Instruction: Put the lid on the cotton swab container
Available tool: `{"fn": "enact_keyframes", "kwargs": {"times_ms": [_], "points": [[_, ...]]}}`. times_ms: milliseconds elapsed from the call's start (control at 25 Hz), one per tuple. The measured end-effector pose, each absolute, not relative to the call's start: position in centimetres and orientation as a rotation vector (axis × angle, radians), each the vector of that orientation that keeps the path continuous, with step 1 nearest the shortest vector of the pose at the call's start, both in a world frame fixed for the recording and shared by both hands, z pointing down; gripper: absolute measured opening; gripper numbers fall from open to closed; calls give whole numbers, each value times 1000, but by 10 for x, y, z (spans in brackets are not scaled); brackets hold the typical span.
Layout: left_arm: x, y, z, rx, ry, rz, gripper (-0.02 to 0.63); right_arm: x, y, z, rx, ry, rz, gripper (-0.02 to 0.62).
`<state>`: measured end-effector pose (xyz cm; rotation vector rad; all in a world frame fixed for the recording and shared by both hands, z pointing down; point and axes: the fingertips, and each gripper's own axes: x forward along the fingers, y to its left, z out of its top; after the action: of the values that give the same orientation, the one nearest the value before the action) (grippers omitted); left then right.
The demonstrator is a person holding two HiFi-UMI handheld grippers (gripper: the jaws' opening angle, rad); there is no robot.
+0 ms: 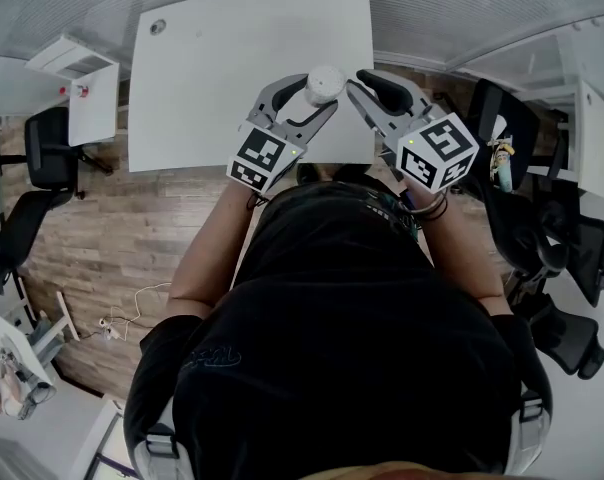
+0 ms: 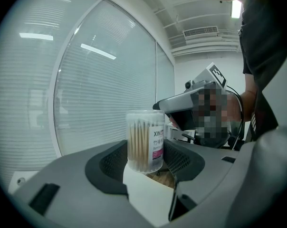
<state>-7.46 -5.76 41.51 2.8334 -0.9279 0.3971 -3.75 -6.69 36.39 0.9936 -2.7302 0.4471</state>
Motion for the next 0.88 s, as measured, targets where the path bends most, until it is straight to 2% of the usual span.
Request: {"fn": "enact_keyframes", "kwargs": {"times_ms": [880], "points": [[-82,-44,413,2837,-919,387,247,-28,-58,383,972,-2763,447,31]]}}
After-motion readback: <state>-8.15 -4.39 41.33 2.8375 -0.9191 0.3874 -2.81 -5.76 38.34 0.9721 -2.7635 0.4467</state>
